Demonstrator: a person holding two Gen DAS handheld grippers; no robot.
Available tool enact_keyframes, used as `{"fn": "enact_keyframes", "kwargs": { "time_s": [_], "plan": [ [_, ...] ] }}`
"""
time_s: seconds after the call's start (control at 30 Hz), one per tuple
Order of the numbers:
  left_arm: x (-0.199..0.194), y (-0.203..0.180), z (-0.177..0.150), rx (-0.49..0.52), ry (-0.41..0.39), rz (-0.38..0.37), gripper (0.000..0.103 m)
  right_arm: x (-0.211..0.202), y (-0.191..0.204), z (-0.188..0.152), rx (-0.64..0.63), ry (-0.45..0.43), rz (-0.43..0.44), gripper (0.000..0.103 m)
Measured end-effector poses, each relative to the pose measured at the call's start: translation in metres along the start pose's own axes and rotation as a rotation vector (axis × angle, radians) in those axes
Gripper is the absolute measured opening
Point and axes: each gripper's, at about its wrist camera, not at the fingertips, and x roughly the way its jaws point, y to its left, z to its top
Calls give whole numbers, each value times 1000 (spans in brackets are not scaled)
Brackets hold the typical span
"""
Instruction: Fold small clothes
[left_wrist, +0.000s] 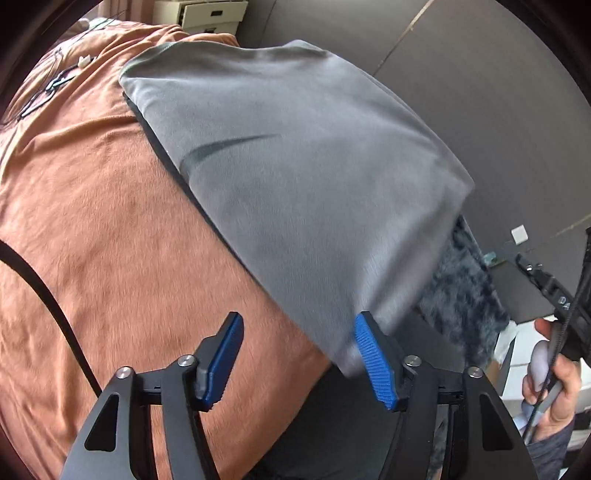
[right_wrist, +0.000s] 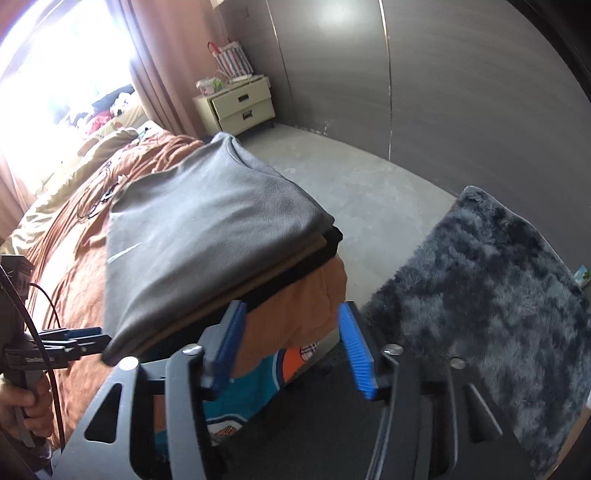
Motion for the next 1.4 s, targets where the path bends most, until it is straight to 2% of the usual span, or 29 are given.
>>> {"fn": "enact_keyframes", "kwargs": {
  "time_s": [0.03,0.1,0.2,0.3,0.4,0.5,0.57,0.63,0.67,1.07,1.4],
  "plan": [
    [-4,0,-3,-2,-1,-10,57,-8,1,-5,-4,-3,4,53],
    [-20,-4,-12,-2,-18,-16,57,-14,4,-10,-7,-4,2,53],
    [-48,-11,-24,22,-58,-17,57,-44,14,-29,3,-30,16,56],
    [-79,-18,-40,51,-105,-24,57,-69,23,-44,6,-52,18,64],
    [-103,-22,-54,69,-146,-9,58,-96,34,-58,20,-80,18,77],
    [-130,-26,-73,85,-189,5,71,-125,51,-73,3,-101,1,86],
    [-153,-28,-87,102,-242,24,92,-143,64,-82,-15,-117,-9,91],
    [-178,-28,-104,115,-302,39,103,-160,76,-92,-29,-135,-19,98],
    [-188,-27,-112,116,-328,52,103,-169,83,-97,-36,-144,-24,103],
    [-269,-5,-204,148,-503,109,103,-245,133,-153,-110,-215,31,103],
    [-315,12,-277,152,-619,185,103,-269,153,-196,-160,-243,68,103]
  ]
}}
